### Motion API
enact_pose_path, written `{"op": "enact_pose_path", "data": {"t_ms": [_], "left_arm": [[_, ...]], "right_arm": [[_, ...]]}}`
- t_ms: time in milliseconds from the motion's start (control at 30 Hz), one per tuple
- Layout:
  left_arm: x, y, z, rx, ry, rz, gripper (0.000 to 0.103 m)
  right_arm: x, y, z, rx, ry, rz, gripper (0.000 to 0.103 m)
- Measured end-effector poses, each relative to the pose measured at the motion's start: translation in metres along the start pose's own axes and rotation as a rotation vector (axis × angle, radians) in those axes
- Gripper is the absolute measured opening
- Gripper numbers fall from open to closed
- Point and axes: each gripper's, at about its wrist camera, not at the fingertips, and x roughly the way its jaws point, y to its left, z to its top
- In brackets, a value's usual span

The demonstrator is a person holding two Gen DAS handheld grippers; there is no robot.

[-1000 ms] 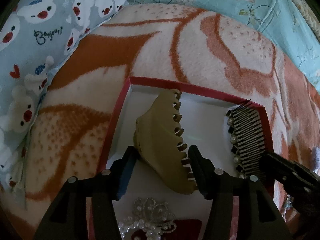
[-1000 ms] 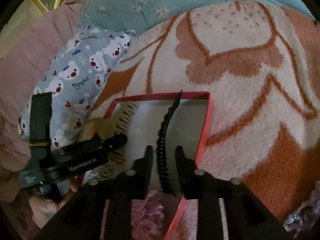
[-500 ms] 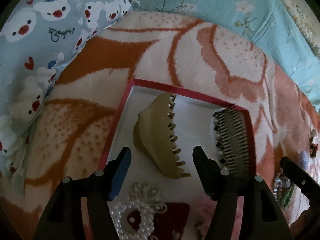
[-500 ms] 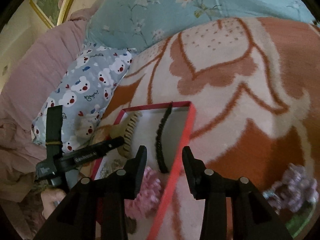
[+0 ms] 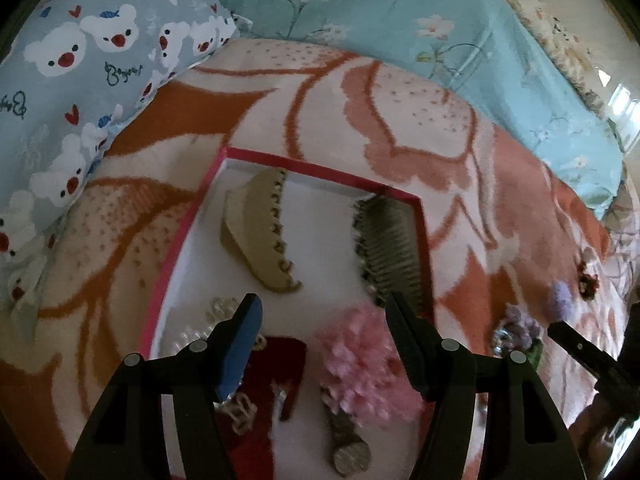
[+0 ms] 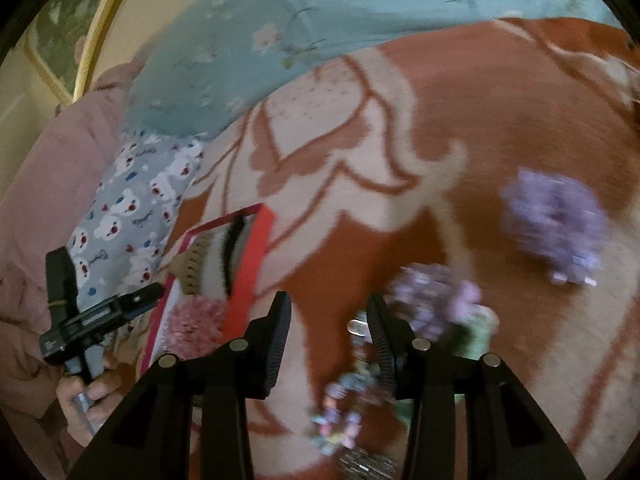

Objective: Organize jewelry
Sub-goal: 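Move both tools toward the remaining jewelry beside the box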

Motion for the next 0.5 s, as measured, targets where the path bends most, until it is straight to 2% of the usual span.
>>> {"op": "enact_pose_path", "data": {"t_ms": [233, 500], "left_arm": [[-0.014, -0.026, -0.017, 0.041, 0.009, -0.043, 0.064], [-0.018, -0.062, -0.033, 0.092, 0.039, -0.105, 0.065]], "right_arm": [[-0.036, -0.037, -0.007, 0.056, -0.042, -0.05, 0.044], [-0.063, -0.063, -0.011, 0.1, -0.083, -0.086, 0.047]]}}
